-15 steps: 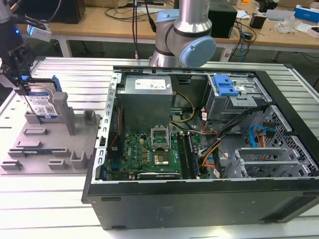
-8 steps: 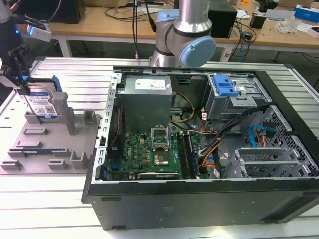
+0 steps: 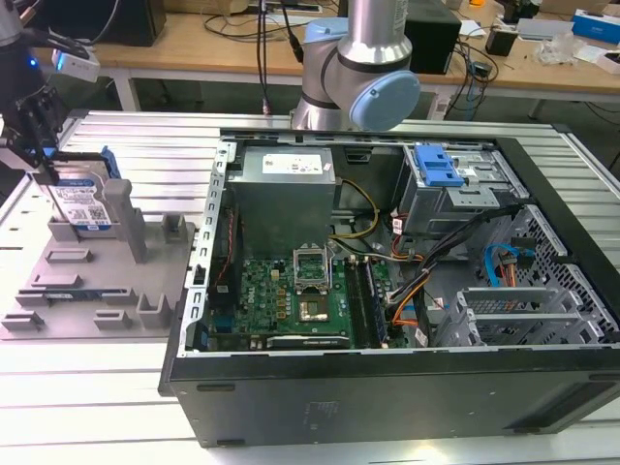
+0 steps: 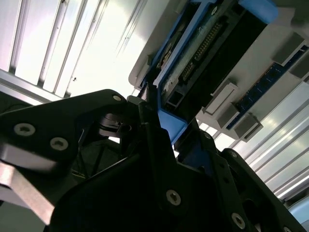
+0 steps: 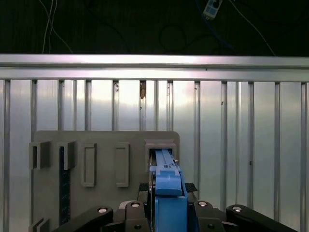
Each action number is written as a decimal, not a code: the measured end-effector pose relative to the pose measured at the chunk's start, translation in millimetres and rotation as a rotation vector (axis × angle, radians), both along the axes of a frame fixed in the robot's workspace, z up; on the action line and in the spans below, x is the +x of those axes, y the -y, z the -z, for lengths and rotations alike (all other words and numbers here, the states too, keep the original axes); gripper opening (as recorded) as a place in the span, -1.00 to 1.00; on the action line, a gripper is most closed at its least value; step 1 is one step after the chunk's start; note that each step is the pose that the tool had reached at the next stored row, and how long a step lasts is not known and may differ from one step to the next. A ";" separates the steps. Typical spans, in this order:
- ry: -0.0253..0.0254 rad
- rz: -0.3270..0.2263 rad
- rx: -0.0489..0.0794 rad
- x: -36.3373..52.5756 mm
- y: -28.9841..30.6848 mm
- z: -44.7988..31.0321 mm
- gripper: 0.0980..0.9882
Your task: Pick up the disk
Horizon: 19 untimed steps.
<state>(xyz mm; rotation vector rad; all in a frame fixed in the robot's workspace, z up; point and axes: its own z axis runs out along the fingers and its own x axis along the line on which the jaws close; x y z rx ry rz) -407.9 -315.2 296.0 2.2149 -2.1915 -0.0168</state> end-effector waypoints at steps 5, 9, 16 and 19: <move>0.0000 0.000 0.004 0.0 0.7 0.0 -0.40; 0.0000 0.000 0.007 0.0 1.5 -0.1 -0.40; 0.0001 0.000 0.011 0.0 2.9 -9.6 -0.40; 0.0001 0.000 0.011 0.0 2.9 -23.8 -0.40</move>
